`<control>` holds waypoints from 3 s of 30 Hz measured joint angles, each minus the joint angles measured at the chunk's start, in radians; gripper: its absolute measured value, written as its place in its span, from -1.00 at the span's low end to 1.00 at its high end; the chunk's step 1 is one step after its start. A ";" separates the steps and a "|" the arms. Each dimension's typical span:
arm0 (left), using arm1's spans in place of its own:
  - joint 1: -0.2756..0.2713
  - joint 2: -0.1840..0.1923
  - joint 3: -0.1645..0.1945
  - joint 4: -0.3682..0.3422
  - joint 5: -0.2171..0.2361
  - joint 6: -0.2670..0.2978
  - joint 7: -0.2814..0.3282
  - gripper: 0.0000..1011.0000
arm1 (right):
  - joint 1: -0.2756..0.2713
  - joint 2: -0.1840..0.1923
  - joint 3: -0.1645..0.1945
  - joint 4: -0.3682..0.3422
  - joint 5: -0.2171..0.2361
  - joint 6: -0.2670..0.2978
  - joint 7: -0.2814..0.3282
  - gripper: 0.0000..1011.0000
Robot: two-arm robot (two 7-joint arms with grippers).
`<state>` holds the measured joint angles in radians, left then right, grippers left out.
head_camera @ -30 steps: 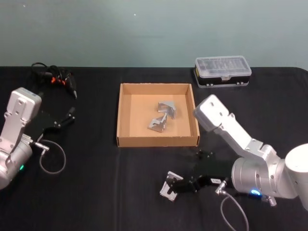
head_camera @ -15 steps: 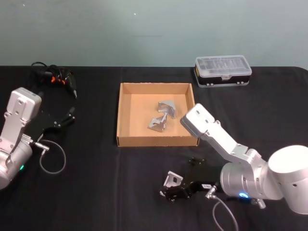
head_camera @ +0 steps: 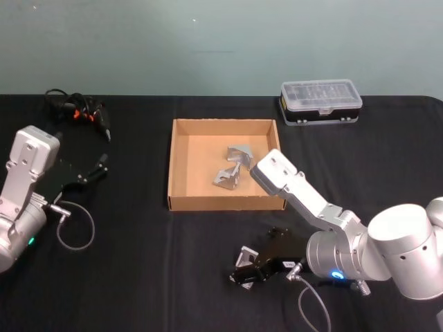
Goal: Use one hand to pick up the angle iron from the table and place it into the box.
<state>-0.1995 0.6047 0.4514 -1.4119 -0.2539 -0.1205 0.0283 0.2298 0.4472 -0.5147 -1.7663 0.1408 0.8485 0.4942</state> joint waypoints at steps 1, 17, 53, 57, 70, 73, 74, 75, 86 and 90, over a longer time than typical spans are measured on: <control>0.000 0.000 0.000 0.000 0.000 0.000 0.000 1.00 | 0.000 -0.001 0.000 0.002 0.000 0.001 0.000 0.98; 0.000 0.000 0.000 0.000 0.000 0.000 0.000 1.00 | -0.004 -0.005 0.006 0.004 -0.001 0.005 -0.004 0.95; 0.000 0.000 0.000 0.000 0.000 0.000 0.000 1.00 | -0.003 -0.003 0.004 0.002 -0.001 0.003 -0.002 -0.72; 0.000 0.000 0.000 0.000 0.000 0.000 0.000 1.00 | -0.007 0.002 0.001 -0.006 -0.007 -0.022 0.001 -0.72; 0.000 0.000 0.000 0.000 0.000 0.000 0.000 1.00 | 0.040 -0.060 0.023 -0.005 -0.030 -0.083 -0.035 -0.72; 0.000 0.000 0.000 0.000 0.000 0.000 0.000 1.00 | 0.058 -0.091 0.033 0.029 -0.031 -0.112 -0.047 -0.72; 0.000 0.000 0.000 0.000 0.000 0.000 0.000 1.00 | 0.064 -0.100 0.035 0.041 -0.031 -0.120 -0.052 -0.72; 0.000 0.000 0.000 0.000 0.000 0.000 0.000 1.00 | 0.079 -0.119 0.038 0.067 -0.034 -0.138 -0.063 -0.72; 0.000 0.000 0.000 0.000 0.000 0.000 0.000 1.00 | 0.196 -0.223 0.042 0.266 -0.069 -0.239 -0.107 -0.72; 0.000 0.000 0.000 0.000 0.000 0.000 0.000 1.00 | 0.244 -0.257 0.037 0.343 -0.080 -0.266 -0.112 -0.72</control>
<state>-0.1995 0.6047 0.4514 -1.4120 -0.2539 -0.1205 0.0283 0.4741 0.1904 -0.4781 -1.4234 0.0610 0.5822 0.3822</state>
